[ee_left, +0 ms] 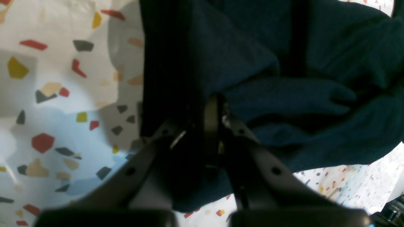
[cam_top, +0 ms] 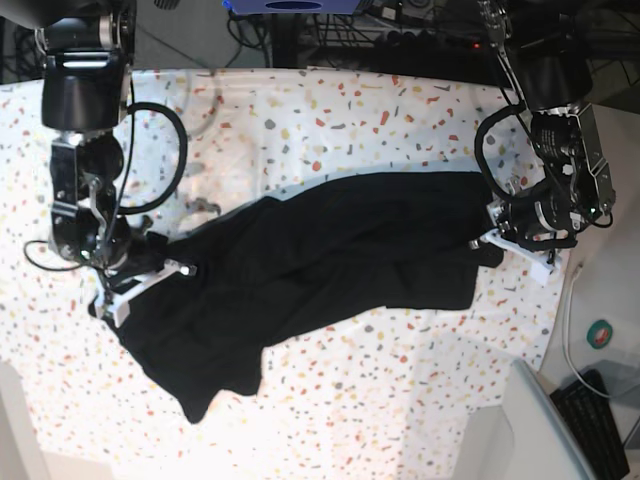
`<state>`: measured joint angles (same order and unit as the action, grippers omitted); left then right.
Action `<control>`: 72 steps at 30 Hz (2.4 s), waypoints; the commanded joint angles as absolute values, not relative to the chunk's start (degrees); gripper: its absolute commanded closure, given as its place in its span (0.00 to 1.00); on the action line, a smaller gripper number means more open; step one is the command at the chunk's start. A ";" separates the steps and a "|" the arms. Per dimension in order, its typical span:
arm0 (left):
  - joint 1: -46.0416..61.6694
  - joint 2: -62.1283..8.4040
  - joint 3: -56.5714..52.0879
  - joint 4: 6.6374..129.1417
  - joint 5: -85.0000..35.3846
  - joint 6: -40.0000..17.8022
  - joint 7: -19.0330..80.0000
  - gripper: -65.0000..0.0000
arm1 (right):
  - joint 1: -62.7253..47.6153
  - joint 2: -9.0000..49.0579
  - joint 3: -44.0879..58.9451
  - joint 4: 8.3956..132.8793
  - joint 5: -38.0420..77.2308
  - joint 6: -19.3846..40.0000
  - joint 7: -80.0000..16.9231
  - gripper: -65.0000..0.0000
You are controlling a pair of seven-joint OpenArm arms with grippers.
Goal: Layout the t-shirt on the table in an organized manner, then fold the t-shirt properly
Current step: 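Hold the shirt with both grippers and pull it taut between them, then lift the shirt edge with both grippers and shake it flat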
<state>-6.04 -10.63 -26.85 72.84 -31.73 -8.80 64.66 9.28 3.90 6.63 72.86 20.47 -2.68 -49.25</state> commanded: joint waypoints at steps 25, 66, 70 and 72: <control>-4.53 -11.12 -16.75 78.11 -32.48 -4.79 57.71 1.00 | 33.45 12.97 -1.80 40.84 20.53 -8.57 -49.71 1.00; -3.56 -11.47 -14.55 78.20 -32.48 -4.26 57.36 1.00 | 3.47 17.19 8.40 69.67 39.43 -7.60 -51.03 0.65; -2.95 -11.47 -14.73 78.20 -32.48 -4.26 57.36 1.00 | 2.59 17.19 8.31 72.75 39.52 -8.04 -51.38 0.68; -2.86 -11.47 -14.81 78.29 -32.48 -4.26 57.36 1.00 | 1.71 17.19 8.04 75.56 39.52 -8.04 -51.38 0.52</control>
<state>-2.15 -10.81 -14.50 77.38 -31.86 -4.27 57.82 0.62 16.34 7.90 74.56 38.94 -8.14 -51.83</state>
